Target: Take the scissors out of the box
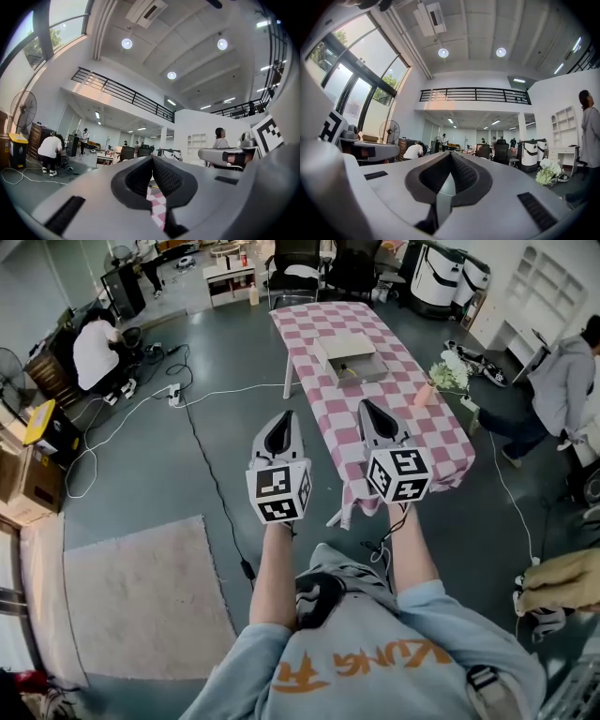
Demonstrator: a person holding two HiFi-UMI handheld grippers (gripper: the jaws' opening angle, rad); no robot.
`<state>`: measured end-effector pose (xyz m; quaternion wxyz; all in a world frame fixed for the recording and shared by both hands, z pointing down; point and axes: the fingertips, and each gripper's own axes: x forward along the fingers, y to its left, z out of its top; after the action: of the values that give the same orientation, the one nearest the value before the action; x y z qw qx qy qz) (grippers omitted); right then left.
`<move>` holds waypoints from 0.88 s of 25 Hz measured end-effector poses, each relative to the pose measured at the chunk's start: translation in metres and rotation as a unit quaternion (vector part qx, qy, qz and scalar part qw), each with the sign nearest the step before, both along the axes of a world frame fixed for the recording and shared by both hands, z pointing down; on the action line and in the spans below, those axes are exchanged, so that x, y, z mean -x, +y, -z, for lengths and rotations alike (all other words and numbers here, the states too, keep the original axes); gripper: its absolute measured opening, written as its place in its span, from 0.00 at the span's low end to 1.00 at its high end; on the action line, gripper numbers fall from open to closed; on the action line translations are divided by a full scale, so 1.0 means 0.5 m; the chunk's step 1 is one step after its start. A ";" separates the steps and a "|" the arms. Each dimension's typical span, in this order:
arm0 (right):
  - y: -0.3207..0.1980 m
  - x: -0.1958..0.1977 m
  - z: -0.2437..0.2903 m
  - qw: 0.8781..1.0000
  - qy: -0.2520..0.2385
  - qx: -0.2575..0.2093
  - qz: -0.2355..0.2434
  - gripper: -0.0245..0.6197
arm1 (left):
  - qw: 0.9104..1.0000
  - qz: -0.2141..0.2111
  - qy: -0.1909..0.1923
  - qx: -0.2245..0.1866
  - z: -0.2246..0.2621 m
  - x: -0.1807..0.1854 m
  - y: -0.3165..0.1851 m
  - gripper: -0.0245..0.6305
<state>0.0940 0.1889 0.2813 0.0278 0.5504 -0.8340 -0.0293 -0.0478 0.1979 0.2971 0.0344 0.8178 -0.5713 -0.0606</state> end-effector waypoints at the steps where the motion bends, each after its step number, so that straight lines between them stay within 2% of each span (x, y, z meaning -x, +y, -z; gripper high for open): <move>1: -0.002 0.001 -0.001 1.000 0.002 0.001 -0.001 0.03 | 1.000 -0.001 0.000 0.001 -0.001 0.000 -0.002 0.07; 12: -0.084 0.042 0.027 1.000 0.007 -0.013 0.011 0.03 | 1.000 0.026 0.011 -0.008 0.010 0.067 -0.066 0.07; 22: -0.232 0.039 -0.015 1.000 -0.017 0.002 0.004 0.03 | 1.000 0.030 0.004 0.007 -0.028 0.085 -0.204 0.07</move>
<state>0.0745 0.0727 0.2889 0.0146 0.5472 -0.8367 -0.0186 -0.0902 0.0961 0.3110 0.0406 0.7996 -0.5960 -0.0611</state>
